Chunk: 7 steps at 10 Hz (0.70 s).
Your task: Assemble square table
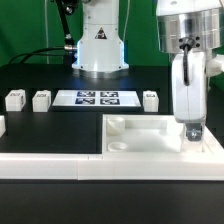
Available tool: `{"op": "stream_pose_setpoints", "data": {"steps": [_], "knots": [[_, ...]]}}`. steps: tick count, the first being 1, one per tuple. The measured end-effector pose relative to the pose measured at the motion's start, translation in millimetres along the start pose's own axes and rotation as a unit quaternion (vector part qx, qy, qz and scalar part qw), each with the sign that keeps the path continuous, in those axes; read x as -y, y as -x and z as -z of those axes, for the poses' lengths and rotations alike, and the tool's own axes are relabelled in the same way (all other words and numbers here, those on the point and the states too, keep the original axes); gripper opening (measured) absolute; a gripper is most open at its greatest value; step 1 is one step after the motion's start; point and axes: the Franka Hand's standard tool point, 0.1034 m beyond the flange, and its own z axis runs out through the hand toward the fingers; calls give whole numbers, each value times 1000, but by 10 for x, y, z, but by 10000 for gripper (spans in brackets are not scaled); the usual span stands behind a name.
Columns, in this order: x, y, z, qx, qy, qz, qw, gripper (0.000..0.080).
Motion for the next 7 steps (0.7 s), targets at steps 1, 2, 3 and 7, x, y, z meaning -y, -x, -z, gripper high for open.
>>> {"op": "stream_pose_setpoints", "data": {"steps": [1,2,3,7], "knots": [[-1,0,-2,0,0,1,1000,647],[-3,1,-4,0,0,1,1000,647],[-5,1,-7,0,0,2,1000,649],[-11,4,-15,-1,1,3,1000,649]]}}
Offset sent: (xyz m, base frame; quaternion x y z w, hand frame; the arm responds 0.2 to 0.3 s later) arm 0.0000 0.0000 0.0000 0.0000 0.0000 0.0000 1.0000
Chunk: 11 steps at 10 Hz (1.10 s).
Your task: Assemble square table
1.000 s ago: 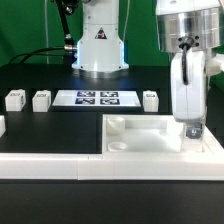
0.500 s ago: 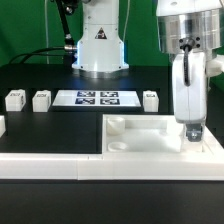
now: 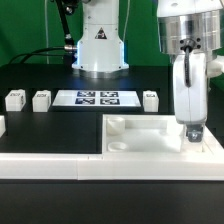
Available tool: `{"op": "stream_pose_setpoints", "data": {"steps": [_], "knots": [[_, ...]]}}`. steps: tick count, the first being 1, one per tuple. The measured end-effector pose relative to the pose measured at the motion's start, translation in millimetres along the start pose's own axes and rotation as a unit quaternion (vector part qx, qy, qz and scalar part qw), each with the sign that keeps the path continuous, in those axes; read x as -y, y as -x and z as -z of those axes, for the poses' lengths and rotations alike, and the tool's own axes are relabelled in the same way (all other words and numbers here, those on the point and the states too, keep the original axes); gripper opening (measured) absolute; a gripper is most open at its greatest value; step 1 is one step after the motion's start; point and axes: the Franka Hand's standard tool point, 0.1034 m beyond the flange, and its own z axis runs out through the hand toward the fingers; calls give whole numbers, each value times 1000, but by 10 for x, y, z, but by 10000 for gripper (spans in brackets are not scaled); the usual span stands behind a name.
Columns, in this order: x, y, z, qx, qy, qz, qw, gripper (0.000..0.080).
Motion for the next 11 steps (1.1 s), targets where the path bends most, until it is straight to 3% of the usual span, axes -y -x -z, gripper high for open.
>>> {"op": "stream_pose_setpoints", "data": {"steps": [1,2,4,5,6,9,10,11], "knots": [[0,7,6,0,0,5,1000,649],[-4,36,123,9,-8,55,998,649],[-226,127,420,17,-18,102,994,649],[-330,204,569,10,1,207,978,649],[-290,198,563,11,-5,235,972,649],[-294,176,518,7,-4,344,939,649],[-363,172,496,3,-14,424,906,649],[-486,106,503,-1,-16,536,844,649]]}}
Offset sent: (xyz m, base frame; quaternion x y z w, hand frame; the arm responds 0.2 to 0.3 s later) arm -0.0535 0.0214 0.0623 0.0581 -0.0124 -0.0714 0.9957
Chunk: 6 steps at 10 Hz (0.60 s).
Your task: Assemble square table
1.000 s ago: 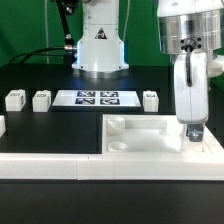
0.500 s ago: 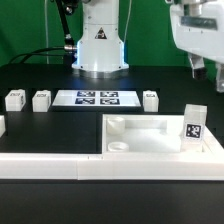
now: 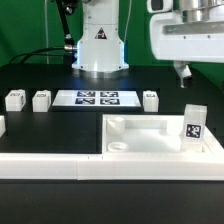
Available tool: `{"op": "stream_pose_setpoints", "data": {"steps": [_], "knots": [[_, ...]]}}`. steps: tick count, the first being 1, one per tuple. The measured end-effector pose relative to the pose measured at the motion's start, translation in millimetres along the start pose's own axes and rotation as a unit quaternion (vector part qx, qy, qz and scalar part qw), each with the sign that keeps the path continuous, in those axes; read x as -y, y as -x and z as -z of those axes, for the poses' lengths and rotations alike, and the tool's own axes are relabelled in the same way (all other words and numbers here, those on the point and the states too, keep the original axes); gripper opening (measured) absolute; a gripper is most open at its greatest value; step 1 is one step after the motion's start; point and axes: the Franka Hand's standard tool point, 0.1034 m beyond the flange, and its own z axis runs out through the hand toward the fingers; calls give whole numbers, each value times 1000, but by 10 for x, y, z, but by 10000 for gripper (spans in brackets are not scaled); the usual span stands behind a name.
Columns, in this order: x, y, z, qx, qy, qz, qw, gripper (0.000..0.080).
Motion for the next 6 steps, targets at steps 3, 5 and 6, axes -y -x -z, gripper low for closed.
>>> {"op": "stream_pose_setpoints", "data": {"steps": [3,5,6], "knots": [[-82,52,-31,3,11,196,980,649],[-94,39,-34,2,13,252,968,649],[-101,31,-35,3,14,292,956,649]]}}
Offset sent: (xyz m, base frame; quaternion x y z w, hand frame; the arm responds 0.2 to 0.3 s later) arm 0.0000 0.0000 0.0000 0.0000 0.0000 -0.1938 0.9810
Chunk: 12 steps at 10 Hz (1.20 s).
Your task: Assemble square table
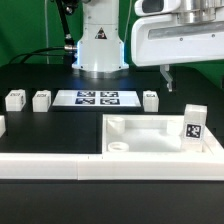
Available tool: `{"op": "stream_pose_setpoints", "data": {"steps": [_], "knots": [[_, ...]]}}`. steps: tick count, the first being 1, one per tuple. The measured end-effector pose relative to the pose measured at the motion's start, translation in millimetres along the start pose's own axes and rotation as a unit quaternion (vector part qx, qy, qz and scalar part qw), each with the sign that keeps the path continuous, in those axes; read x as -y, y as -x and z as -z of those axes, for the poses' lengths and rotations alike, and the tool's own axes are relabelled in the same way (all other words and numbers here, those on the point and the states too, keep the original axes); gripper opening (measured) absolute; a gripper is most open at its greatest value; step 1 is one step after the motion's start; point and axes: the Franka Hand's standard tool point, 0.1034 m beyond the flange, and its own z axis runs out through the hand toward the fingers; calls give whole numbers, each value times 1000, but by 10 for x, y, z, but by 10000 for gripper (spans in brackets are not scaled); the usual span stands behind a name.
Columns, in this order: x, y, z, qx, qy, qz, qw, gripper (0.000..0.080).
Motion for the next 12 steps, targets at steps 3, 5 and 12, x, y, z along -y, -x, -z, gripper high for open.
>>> {"op": "stream_pose_setpoints", "data": {"steps": [3,5,12], "knots": [[-33,256,-107,51,27,25,998,649],[-24,535,-161,50,51,75,995,649],[-214,969,-336,66,68,83,992,649]]}}
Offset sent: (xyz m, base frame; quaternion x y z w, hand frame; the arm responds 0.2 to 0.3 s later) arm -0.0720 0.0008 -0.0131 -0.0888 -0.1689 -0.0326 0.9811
